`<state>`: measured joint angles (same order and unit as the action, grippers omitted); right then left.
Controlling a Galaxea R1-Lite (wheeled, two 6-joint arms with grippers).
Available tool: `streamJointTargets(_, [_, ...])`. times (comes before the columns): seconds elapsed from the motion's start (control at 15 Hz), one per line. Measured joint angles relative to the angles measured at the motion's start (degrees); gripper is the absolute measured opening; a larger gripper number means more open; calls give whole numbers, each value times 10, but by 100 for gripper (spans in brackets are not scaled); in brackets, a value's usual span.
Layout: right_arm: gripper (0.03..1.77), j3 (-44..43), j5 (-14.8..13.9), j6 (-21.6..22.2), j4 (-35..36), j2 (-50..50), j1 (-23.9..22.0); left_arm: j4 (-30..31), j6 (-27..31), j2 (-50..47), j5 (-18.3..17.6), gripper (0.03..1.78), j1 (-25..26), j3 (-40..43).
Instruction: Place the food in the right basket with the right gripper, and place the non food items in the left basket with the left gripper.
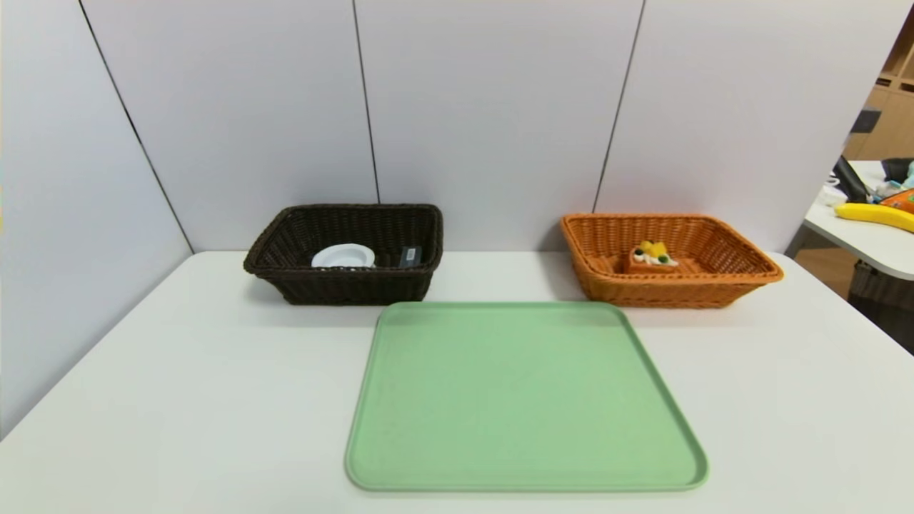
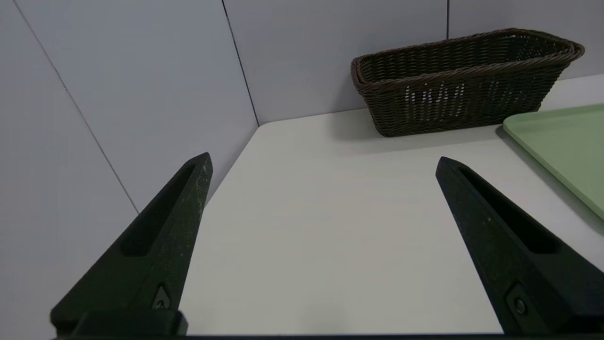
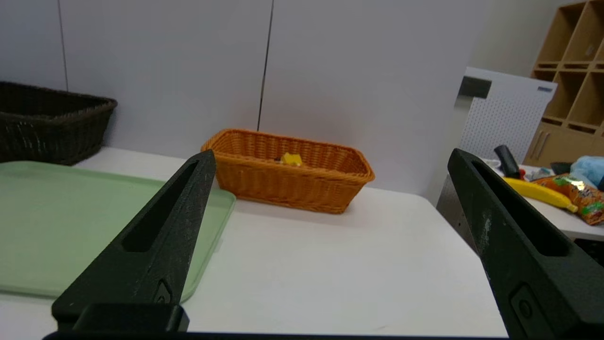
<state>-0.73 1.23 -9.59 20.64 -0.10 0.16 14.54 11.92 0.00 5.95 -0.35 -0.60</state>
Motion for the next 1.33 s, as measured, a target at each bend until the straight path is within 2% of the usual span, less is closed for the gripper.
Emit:
streamJointTargets(0.4, [169, 7, 1, 7, -170, 0, 0, -53, -5, 0, -27, 169, 0, 5])
streamJointTargets(0.67, [169, 7, 6, 33, -204, 0, 0, -107, -23, 0, -46, 169, 0, 5])
streamJointTargets(0.93, [169, 7, 5, 70, -205, 0, 0, -146, -46, 0, -69, 169, 0, 5])
streamJointTargets(1.2, [169, 7, -3, 106, -204, 0, 0, -146, -110, 0, -66, 169, 0, 4])
streamJointTargets(1.33, [169, 7, -10, 121, -203, 0, 0, -145, -119, 0, -62, 169, 0, 5])
